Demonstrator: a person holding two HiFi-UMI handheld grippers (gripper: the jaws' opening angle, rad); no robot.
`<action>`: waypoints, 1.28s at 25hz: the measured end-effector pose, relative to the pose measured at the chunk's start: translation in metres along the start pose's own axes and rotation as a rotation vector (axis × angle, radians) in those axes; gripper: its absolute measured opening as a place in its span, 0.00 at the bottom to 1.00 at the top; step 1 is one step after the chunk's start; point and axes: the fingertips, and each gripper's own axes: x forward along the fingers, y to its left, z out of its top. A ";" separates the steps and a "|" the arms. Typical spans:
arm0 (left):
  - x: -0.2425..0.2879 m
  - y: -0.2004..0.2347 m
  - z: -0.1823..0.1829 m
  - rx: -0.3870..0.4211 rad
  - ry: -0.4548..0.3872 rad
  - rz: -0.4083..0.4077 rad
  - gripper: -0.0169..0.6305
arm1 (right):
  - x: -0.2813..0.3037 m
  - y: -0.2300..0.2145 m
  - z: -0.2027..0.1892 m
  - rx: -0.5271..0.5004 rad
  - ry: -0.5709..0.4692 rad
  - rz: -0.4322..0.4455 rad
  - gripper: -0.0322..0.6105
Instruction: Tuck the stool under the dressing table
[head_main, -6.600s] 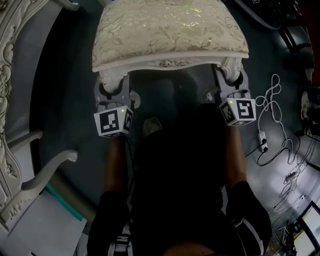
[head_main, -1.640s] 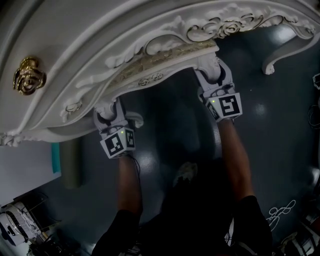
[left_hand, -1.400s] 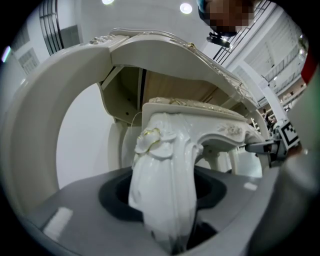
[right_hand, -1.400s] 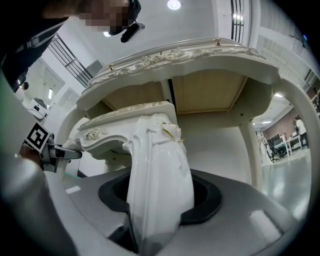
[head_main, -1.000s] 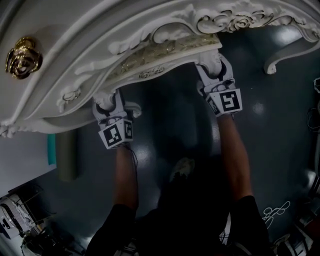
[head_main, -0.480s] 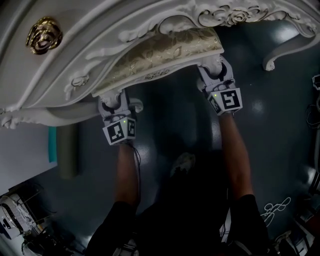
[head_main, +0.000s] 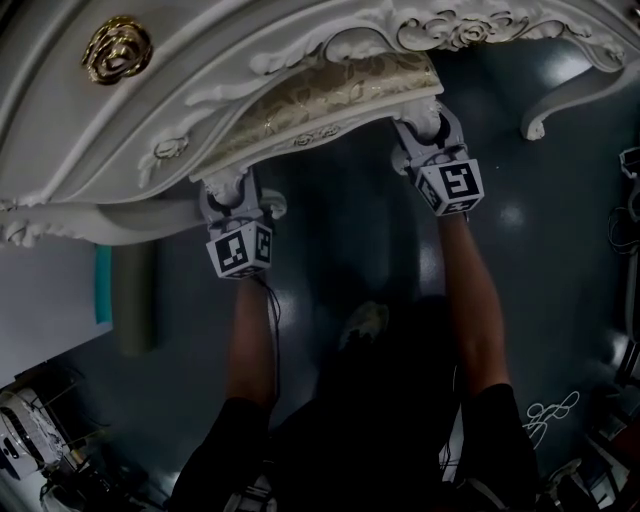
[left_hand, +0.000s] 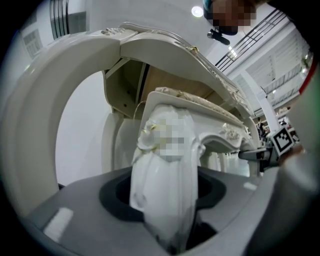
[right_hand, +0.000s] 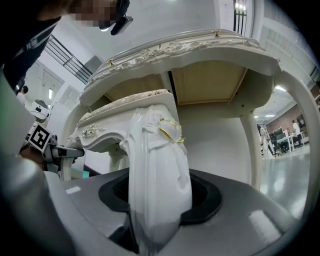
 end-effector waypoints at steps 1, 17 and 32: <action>-0.001 -0.001 -0.001 -0.002 0.003 0.003 0.40 | 0.001 -0.001 -0.001 -0.001 0.009 0.003 0.40; 0.002 0.003 -0.019 -0.004 0.142 -0.003 0.40 | -0.005 0.005 -0.015 -0.010 0.081 -0.013 0.40; -0.007 0.000 -0.030 -0.001 0.152 0.006 0.40 | -0.018 0.010 -0.026 0.002 0.090 -0.022 0.42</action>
